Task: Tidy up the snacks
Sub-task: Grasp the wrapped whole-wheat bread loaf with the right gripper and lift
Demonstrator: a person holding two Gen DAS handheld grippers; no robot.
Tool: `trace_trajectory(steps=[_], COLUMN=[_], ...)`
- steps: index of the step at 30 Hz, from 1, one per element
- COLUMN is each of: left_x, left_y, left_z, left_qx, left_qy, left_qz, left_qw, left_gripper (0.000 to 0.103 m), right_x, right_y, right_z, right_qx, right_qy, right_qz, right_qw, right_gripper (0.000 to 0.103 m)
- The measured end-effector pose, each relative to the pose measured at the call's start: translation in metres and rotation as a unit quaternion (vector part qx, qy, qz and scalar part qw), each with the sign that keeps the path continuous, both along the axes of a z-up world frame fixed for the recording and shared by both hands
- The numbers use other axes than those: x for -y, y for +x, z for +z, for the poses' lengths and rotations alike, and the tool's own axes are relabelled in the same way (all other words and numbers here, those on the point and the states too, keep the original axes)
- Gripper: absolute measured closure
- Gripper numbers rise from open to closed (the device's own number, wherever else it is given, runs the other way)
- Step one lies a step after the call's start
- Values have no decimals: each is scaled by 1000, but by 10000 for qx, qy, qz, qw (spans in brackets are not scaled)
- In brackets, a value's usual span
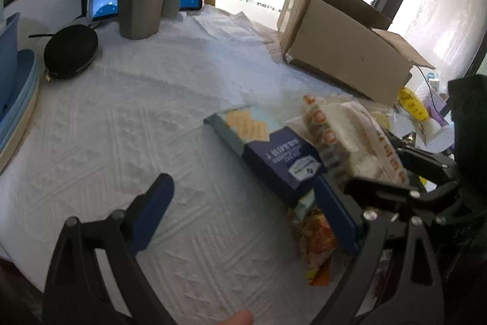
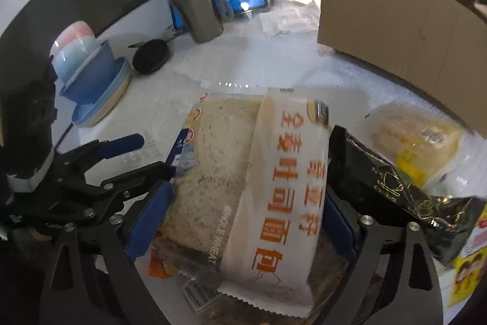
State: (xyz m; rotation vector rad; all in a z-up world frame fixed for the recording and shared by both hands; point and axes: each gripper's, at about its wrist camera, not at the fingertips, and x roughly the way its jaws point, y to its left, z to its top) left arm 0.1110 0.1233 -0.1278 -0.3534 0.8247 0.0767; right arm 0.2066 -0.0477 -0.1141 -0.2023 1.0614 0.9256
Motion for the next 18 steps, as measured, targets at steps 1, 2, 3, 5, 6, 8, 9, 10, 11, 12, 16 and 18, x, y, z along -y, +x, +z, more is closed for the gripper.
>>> trace_trajectory(steps=[1,2,3,5,6,8,9,10,11,12,16,18], left_x=[0,0,0,3,4,9,11,14,16,18,27,31], left_y=[0,0,1,3,4,10,12,16,20,25,41,50], left_z=[0,1,3,7,8,12,12,13,13,12,3,-5], left_qx=[-5,5,20,66,82,108,104,92,63,18,-241,-440], left_qy=[-14,-24,-30,-19,-12,-17,-34,-69,-86,-106,-4,63], left_qz=[4,6,7,-10,-20,-80,-99,-103,-96,-108,-132,-154], left_qw=[10000,10000,10000,10000,10000,9999,9999,9999,9999,9999,9996,9989], left_gripper=[9,9,9,9,9,9,9,9,9,9,9,9], right_x=[1,3,6,12,16,23,28,31,37,41,58,66], right_y=[-1,-2,-2,-3,-3,-1,-1,0,1,2,5,6], right_z=[2,6,7,14,17,23,26,28,32,34,41,43], right_qx=[36,121,156,244,287,342,354,370,415,435,469,473], right_qy=[-3,-8,1,52,73,159,210,243,301,335,453,507], right_qz=[-1,-40,-54,-61,-76,-140,-174,-192,-236,-268,-389,-440], right_qw=[10000,9999,9999,9997,9995,9992,9990,9988,9984,9981,9971,9966], right_gripper=[21,24,25,26,26,27,27,27,27,27,26,26])
